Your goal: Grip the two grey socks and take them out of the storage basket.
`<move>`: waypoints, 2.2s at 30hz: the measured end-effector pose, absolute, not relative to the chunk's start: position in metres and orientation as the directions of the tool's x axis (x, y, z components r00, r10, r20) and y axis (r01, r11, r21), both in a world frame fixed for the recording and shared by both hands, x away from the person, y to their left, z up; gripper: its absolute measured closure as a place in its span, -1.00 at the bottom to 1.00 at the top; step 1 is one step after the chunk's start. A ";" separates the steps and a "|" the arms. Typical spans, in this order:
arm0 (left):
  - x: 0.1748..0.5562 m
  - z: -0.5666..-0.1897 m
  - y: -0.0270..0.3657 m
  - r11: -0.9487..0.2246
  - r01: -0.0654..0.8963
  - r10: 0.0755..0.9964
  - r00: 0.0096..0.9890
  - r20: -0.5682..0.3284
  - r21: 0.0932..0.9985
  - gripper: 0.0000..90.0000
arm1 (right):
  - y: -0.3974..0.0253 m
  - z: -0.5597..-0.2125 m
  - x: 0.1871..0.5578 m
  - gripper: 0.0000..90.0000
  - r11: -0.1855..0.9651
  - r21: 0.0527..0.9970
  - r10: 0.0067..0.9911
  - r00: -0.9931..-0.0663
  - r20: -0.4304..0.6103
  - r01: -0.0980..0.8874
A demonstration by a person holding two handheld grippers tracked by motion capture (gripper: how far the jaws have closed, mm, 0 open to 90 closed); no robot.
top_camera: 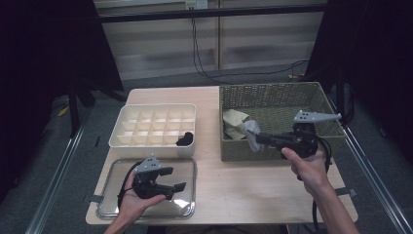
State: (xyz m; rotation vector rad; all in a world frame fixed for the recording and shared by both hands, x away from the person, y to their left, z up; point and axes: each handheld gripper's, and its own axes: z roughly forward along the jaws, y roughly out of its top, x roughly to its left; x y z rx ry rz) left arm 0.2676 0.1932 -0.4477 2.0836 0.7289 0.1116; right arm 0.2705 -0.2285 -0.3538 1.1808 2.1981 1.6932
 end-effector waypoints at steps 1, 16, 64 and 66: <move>0.268 -0.447 0.191 -0.423 0.454 0.537 0.823 -0.187 0.784 -0.47 | -0.226 -0.355 0.268 0.95 0.071 0.864 0.636 -0.690 0.345 0.498; 0.273 -0.433 0.155 -0.441 0.387 0.486 0.862 -0.147 0.810 -0.11 | -0.203 -0.389 0.250 0.95 0.100 0.826 0.598 -0.697 0.396 0.555; 0.297 -0.477 0.055 -0.534 0.380 0.321 0.917 -0.235 0.755 0.59 | -0.196 -0.490 0.253 0.93 0.296 0.653 0.675 -0.636 0.374 0.697; 0.296 -0.479 0.050 -0.536 0.374 0.318 0.920 -0.229 0.757 0.57 | -0.195 -0.491 0.254 0.93 0.304 0.649 0.674 -0.639 0.371 0.697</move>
